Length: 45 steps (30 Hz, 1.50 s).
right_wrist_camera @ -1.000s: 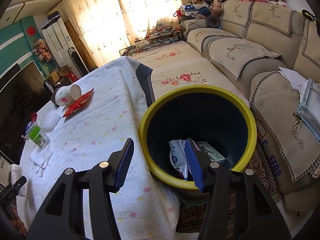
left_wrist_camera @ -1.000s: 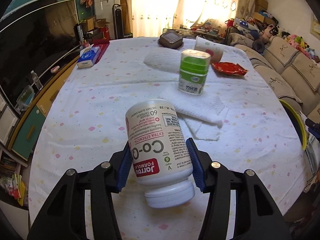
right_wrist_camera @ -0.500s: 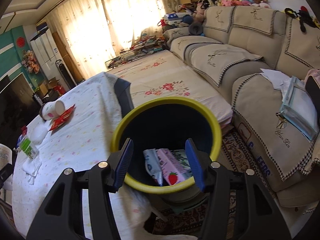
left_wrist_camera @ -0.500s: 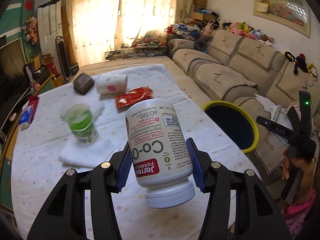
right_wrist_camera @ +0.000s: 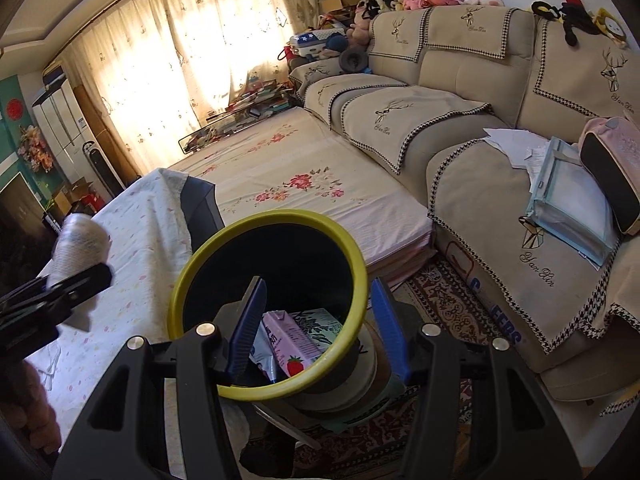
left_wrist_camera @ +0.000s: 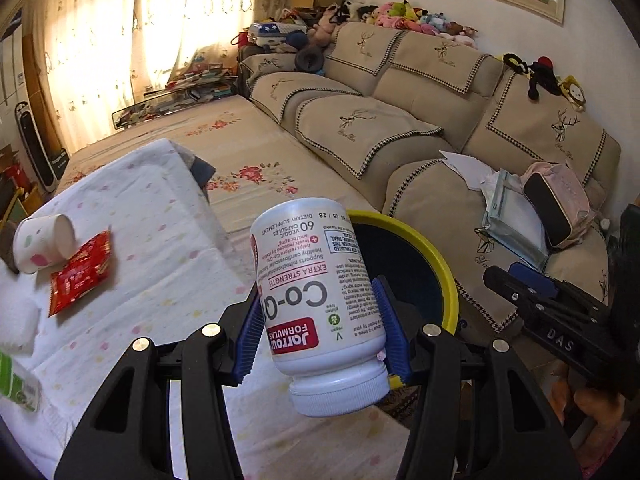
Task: Collect trash
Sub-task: 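Carry the supplement bottle over the bin and open the left gripper, then grasp the green-lidded jar with the right gripper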
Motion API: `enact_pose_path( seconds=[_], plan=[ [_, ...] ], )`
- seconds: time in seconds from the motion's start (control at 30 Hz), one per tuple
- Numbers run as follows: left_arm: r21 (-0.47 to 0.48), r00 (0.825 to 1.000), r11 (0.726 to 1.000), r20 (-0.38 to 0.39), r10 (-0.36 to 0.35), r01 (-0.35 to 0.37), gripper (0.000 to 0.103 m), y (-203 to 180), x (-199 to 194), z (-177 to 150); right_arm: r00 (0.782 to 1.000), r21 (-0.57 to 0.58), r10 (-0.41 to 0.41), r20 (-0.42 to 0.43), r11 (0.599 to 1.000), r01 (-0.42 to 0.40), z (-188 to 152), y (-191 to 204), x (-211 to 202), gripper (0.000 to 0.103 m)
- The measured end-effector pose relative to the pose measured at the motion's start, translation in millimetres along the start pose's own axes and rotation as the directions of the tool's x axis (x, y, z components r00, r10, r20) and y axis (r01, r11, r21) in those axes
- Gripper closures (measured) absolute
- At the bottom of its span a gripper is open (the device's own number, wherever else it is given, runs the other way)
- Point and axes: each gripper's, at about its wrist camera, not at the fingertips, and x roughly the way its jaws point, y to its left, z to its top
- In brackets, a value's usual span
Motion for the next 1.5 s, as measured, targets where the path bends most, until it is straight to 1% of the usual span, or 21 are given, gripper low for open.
enact_pose_path(
  seconds=[0.17,0.2,0.23,0.27,0.33,0.43,0.57,0.63,0.73,0.83,0.87,0.93,1.07,1.13,1.17,1.23,1.27,1.37,1.4,1.47,1.5],
  plan=[
    [0.011,0.999,1.000,-0.024,-0.021,0.021,0.050,-13.2,36.3,14.5,1.000,0.004,-0.010,-0.004,1.000,0.010,0.2,-4.3,0.8,0.050],
    [0.008,1.000,1.000,-0.027,-0.010,0.010,0.041,-14.4,42.0,17.1,1.000,0.004,-0.011,-0.004,1.000,0.011,0.4,-3.5,0.3,0.050],
    [0.002,1.000,1.000,-0.026,-0.001,0.001,0.028,-14.5,46.1,19.4,1.000,0.002,-0.012,-0.004,1.000,0.012,0.5,-3.3,-0.1,0.050],
    [-0.001,1.000,1.000,-0.017,0.001,-0.001,0.025,-14.9,48.9,21.9,1.000,-0.001,-0.012,-0.004,1.000,0.012,0.7,-2.6,-0.8,0.050],
    [-0.003,1.000,1.000,0.000,0.014,-0.014,0.024,-14.9,45.5,23.9,1.000,-0.004,-0.010,-0.002,1.000,0.010,0.7,-1.0,-2.0,0.050],
    [-0.018,0.999,1.000,0.036,0.004,-0.003,0.021,-7.0,24.5,20.1,1.000,-0.011,-0.005,-0.001,1.000,0.005,0.7,2.9,-2.5,0.048],
    [-0.048,0.994,0.999,0.112,0.019,-0.014,0.015,20.9,-27.3,-0.4,1.000,-0.038,0.018,-0.019,0.999,-0.018,-3.1,18.4,3.4,0.048],
    [-0.071,0.987,0.997,0.153,0.051,-0.041,0.013,41.0,-56.0,-14.9,0.998,-0.063,0.042,-0.039,0.997,-0.045,-6.2,32.9,8.9,0.048],
    [-0.122,0.971,0.987,0.206,0.126,-0.102,0.011,81.1,-100.1,-40.5,0.994,-0.103,0.083,-0.070,0.991,-0.090,-11.0,57.6,16.7,0.048],
    [-0.193,0.942,0.964,0.245,0.228,-0.182,0.011,126.2,-140.5,-68.6,0.986,-0.141,0.129,-0.105,0.980,-0.144,-16.3,84.9,22.9,0.048],
    [-0.219,0.921,0.948,0.265,0.285,-0.230,0.011,143.4,-155.6,-79.7,0.981,-0.156,0.151,-0.121,0.973,-0.169,-18.4,97.4,25.4,0.048],
    [-0.258,0.881,0.916,0.287,0.375,-0.306,0.008,172.0,-176.0,-96.1,0.972,-0.184,0.187,-0.142,0.960,-0.212,-21.8,121.2,28.0,0.048],
    [-0.353,0.820,0.846,0.275,0.503,-0.400,0.008,235.1,-203.8,-122.5,0.956,-0.251,0.240,-0.166,0.928,-0.276,-28.2,174.2,28.9,0.048],
    [-0.396,0.766,0.791,0.267,0.585,-0.466,0.008,265.6,-214.6,-136.6,0.942,-0.285,0.280,-0.183,0.902,-0.324,-32.1,204.8,27.7,0.048],
    [-0.410,0.738,0.759,0.250,0.627,-0.506,0.008,280.6,-218.6,-143.8,0.935,-0.300,0.298,-0.192,0.889,-0.345,-33.8,216.7,26.7,0.048],
    [-0.435,0.694,0.700,0.206,0.690,-0.567,0.008,304.7,-224.1,-158.0,0.919,-0.347,0.331,-0.213,0.854,-0.388,-39.9,246.0,24.2,0.048],
    [-0.447,0.685,0.685,0.194,0.702,-0.576,0.008,313.9,-227.6,-165.6,0.911,-0.375,0.345,-0.224,0.832,-0.408,-43.8,262.4,22.7,0.047],
    [-0.494,0.677,0.654,0.164,0.718,-0.573,0.008,336.5,-236.6,-185.8,0.888,-0.433,0.379,-0.261,0.776,-0.458,-52.9,300.6,19.7,0.045],
    [-0.510,0.677,0.645,0.155,0.720,-0.569,0.008,341.6,-237.7,-190.8,0.882,-0.445,0.388,-0.268,0.762,-0.471,-54.2,309.9,18.2,0.045],
    [-0.543,0.688,0.636,0.139,0.712,-0.548,0.008,348.9,-238.8,-199.9,0.870,-0.470,0.409,-0.275,0.732,-0.493,-58.4,330.7,15.5,0.044],
    [-0.557,0.694,0.630,0.128,0.709,-0.541,0.008,352.7,-239.9,-203.6,0.868,-0.481,0.412,-0.277,0.723,-0.496,-61.3,339.8,14.6,0.043]
  ],
)
